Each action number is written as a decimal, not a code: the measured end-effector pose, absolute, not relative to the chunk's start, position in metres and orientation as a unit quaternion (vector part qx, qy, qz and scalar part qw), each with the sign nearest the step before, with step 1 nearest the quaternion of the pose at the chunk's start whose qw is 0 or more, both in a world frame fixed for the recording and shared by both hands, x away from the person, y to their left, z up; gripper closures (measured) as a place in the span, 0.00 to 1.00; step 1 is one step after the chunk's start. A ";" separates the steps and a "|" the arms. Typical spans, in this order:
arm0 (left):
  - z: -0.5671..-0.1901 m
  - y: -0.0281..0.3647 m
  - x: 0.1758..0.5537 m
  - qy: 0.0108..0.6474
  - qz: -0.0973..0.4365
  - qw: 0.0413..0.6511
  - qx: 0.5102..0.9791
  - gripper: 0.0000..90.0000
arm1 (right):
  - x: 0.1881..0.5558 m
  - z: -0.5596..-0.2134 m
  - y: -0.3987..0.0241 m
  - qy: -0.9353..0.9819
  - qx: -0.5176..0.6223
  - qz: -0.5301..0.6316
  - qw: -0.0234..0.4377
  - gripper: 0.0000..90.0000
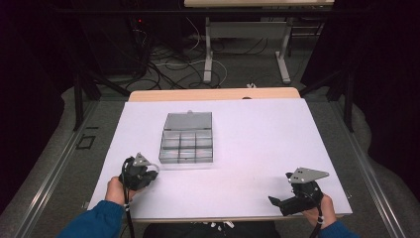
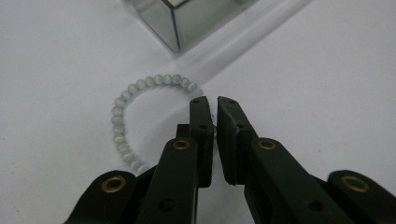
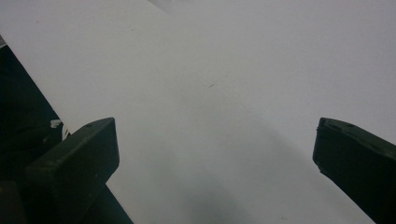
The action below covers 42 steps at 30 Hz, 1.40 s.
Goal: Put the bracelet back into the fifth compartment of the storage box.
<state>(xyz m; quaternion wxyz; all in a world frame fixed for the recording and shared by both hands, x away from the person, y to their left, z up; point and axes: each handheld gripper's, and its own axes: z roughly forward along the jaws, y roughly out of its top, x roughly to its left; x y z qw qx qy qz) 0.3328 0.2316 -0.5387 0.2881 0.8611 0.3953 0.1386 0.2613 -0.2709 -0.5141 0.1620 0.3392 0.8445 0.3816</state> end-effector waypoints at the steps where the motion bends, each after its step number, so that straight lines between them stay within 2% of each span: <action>1: -0.538 0.232 0.332 0.399 0.143 0.292 0.858 0.95 | 0.261 -0.514 -0.271 0.844 0.340 0.381 0.162 0.00; 42: -0.505 0.236 0.311 0.368 0.209 0.339 0.840 0.95 | 0.261 -0.514 -0.270 0.840 0.346 0.381 0.169 0.00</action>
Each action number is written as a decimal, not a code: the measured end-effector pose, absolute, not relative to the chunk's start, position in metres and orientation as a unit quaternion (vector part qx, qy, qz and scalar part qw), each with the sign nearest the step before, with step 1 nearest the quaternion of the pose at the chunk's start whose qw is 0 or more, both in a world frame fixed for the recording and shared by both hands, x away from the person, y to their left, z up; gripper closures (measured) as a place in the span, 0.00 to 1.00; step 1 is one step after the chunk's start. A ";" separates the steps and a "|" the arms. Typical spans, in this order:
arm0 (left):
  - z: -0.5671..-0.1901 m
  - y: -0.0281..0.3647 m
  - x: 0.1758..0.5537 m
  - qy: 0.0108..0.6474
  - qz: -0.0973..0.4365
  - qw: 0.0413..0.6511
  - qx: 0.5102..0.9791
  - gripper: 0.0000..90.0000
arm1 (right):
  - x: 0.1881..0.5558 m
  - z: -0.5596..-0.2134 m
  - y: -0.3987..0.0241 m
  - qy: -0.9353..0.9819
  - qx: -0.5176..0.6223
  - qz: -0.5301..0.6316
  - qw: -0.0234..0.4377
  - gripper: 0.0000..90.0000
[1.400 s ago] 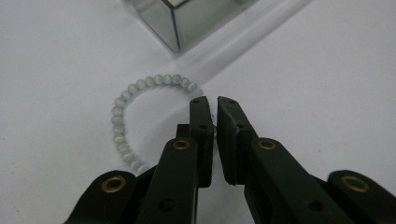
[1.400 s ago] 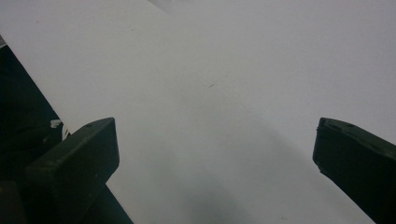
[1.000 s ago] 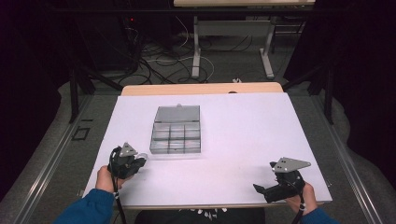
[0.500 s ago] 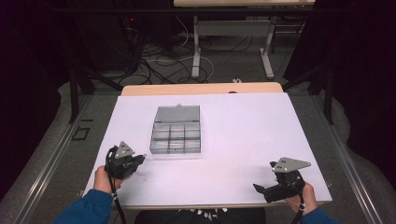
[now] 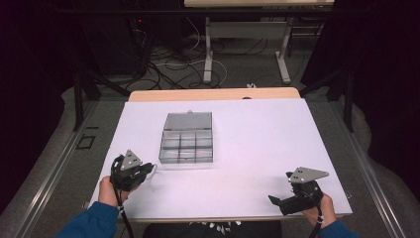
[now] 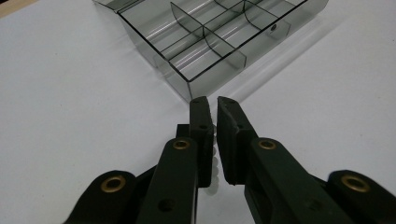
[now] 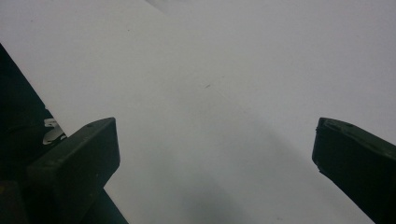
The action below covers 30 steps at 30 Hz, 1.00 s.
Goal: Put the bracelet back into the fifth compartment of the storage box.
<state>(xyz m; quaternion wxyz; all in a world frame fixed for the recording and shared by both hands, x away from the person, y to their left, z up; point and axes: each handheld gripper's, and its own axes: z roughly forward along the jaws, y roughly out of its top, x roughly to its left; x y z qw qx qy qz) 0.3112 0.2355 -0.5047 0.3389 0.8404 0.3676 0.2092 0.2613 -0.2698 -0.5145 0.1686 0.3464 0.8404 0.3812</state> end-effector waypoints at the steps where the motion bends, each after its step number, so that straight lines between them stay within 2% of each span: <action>1: -0.504 0.235 0.311 0.369 0.209 0.340 0.839 0.95 | 0.261 -0.514 -0.270 0.840 0.346 0.381 0.170 0.00; 10: -0.496 0.231 0.306 0.353 0.227 0.338 0.842 0.95 | 0.261 -0.514 -0.270 0.840 0.349 0.380 0.169 0.00; 30: -0.482 0.232 0.301 0.346 0.232 0.364 0.833 0.94 | 0.262 -0.515 -0.271 0.844 0.349 0.375 0.161 0.00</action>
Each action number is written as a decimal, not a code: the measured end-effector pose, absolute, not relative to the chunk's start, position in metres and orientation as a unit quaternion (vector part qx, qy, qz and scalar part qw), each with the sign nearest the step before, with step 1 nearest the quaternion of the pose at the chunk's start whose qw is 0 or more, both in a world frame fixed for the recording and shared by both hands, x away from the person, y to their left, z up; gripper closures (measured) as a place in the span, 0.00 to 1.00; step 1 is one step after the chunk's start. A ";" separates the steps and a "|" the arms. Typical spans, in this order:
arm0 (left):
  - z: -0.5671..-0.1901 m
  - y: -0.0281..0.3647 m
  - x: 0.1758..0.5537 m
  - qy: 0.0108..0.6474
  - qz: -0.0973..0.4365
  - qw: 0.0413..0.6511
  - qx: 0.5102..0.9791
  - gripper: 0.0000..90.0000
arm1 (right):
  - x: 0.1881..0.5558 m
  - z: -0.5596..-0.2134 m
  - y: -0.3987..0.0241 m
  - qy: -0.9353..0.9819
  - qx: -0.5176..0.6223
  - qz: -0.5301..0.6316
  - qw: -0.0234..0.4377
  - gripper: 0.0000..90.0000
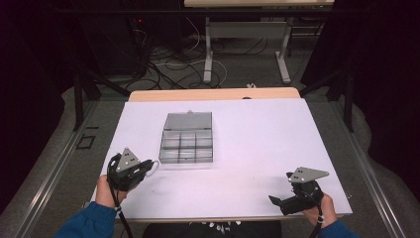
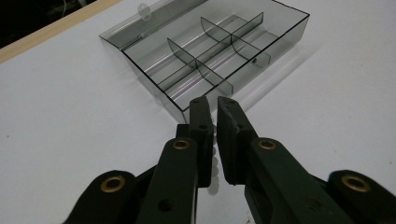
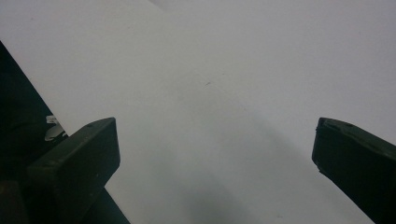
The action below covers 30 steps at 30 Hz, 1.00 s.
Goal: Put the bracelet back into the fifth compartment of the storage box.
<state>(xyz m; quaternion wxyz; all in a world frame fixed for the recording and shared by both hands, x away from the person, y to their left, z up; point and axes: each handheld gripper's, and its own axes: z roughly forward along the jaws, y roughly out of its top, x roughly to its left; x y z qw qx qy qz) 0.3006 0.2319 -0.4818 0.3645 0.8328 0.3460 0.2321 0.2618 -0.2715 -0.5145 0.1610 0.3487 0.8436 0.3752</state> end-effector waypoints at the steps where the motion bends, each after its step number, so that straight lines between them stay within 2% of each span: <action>1: -0.481 0.232 0.300 0.346 0.231 0.366 0.833 0.94 | 0.263 -0.515 -0.272 0.846 0.341 0.376 0.162 0.00; 30: -0.467 0.213 0.307 0.337 0.232 0.393 0.824 0.94 | 0.263 -0.515 -0.272 0.846 0.347 0.372 0.161 0.00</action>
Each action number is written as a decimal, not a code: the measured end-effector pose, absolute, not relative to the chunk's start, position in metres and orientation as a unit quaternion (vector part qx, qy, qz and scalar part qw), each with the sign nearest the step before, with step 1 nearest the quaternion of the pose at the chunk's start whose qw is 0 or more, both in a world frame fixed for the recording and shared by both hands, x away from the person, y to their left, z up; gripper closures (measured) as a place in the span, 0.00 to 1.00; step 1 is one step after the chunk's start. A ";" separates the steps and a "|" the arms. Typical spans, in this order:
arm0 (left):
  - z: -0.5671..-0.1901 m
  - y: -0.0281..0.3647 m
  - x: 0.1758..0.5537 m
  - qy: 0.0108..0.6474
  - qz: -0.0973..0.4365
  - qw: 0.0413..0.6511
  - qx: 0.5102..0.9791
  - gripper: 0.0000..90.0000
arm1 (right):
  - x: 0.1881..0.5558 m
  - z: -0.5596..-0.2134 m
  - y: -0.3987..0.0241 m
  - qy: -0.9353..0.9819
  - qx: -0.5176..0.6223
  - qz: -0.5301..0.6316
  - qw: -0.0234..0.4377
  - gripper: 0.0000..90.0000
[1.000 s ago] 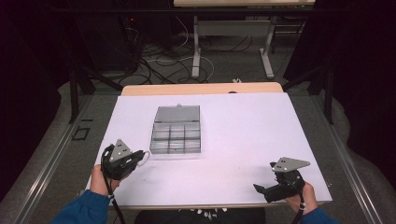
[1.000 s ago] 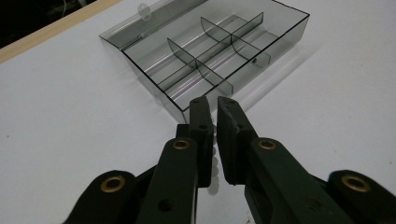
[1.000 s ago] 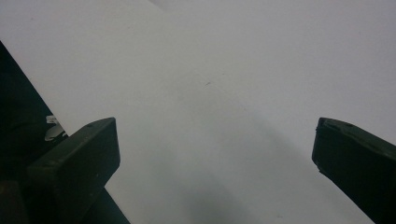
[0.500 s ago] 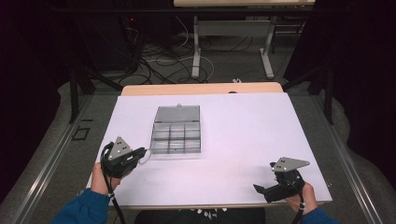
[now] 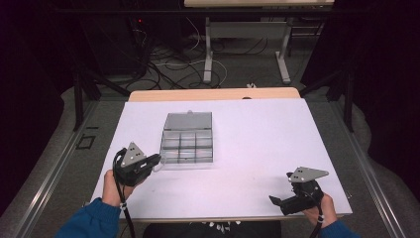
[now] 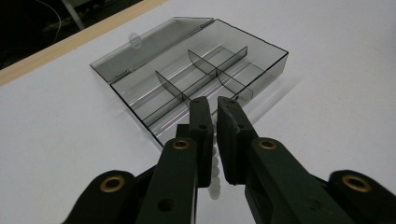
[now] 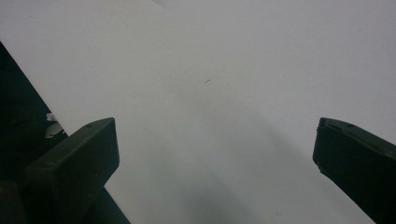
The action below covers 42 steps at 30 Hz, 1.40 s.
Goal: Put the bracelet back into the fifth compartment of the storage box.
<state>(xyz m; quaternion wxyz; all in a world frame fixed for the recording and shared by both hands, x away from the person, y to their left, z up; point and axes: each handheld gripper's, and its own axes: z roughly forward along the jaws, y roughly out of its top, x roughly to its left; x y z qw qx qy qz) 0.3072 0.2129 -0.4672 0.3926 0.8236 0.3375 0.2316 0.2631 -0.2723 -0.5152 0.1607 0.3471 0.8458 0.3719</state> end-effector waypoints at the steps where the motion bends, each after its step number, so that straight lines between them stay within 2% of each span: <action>1: -0.467 0.213 0.307 0.337 0.232 0.393 0.824 0.94 | 0.263 -0.515 -0.272 0.846 0.348 0.372 0.159 0.00; 25: -0.457 0.198 0.323 0.341 0.224 0.418 0.812 0.94 | 0.263 -0.516 -0.270 0.845 0.348 0.373 0.162 0.00; 42: -0.459 0.171 0.342 0.325 0.210 0.424 0.819 0.94 | 0.263 -0.517 -0.269 0.845 0.353 0.368 0.159 0.00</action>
